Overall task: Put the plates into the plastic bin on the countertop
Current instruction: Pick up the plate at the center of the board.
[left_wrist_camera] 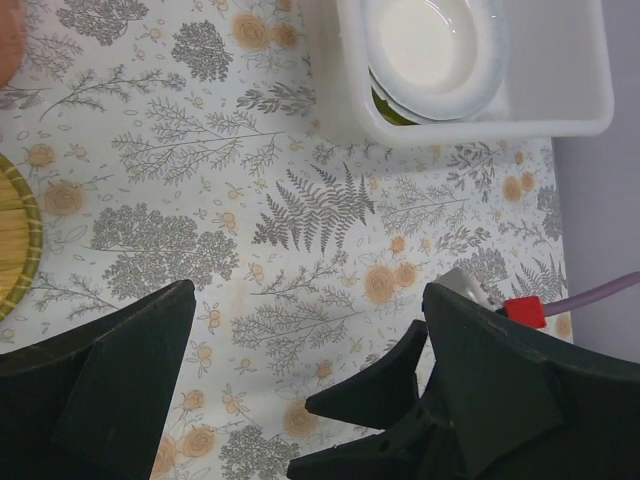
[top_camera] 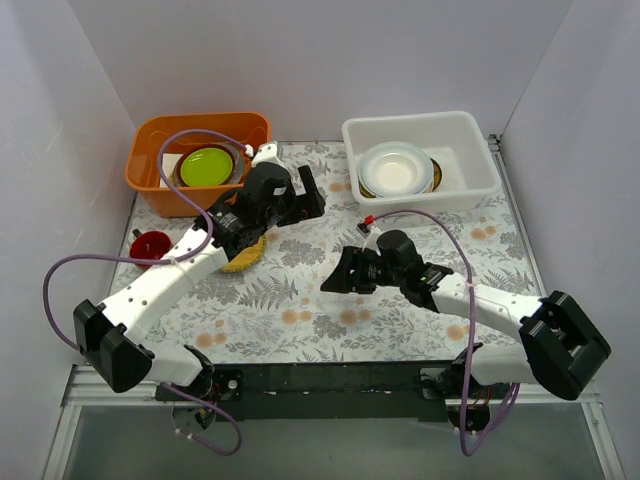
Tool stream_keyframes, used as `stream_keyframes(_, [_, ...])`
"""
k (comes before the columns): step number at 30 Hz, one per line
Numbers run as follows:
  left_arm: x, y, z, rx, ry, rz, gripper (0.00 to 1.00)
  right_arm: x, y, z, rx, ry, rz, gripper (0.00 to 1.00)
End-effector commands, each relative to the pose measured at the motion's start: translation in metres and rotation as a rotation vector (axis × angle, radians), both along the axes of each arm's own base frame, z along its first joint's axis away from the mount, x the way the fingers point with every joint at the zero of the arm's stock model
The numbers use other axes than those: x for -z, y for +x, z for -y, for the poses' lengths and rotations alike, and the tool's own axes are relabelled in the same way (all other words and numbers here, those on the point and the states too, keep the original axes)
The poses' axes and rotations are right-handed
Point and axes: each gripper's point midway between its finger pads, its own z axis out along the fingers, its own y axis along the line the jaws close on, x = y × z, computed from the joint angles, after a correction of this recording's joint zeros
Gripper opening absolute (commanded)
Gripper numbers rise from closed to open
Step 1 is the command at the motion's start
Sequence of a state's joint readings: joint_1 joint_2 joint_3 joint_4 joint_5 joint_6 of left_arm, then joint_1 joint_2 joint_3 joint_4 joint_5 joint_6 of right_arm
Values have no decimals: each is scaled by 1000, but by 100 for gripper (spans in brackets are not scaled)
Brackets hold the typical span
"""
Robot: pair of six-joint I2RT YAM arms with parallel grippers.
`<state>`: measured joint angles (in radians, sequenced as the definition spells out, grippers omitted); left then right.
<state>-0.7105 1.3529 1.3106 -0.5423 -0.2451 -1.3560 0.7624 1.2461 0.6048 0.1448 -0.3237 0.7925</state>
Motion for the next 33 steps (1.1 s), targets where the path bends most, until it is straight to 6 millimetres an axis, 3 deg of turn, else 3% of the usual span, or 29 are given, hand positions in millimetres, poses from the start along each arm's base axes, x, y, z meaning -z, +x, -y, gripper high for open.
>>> stream_keyframes(1, [-20, -14, -29, -39, 82, 11, 98, -22, -1, -35, -58, 147, 59, 74])
stream_keyframes(8, [-43, -24, -43, -58, 102, 12, 98, -21, -2, -87, -119, 217, 27, 79])
stream_keyframes(16, [-69, -42, -59, -66, 61, 42, 98, -7, 15, -116, -94, 280, -10, 85])
stream_keyframes(21, [-78, -46, -64, -71, 68, 44, 98, -11, 34, -142, -81, 325, -35, 84])
stream_keyframes(24, [-80, -50, -67, -70, 69, 41, 98, 5, 43, -153, -65, 305, -72, 82])
stream_keyframes(26, [-84, -53, -68, -68, 54, 47, 98, 0, 52, -164, -60, 313, -67, 81])
stream_keyframes(33, [-84, -61, -73, -83, 22, 39, 98, 27, 68, -184, -29, 319, -161, 72])
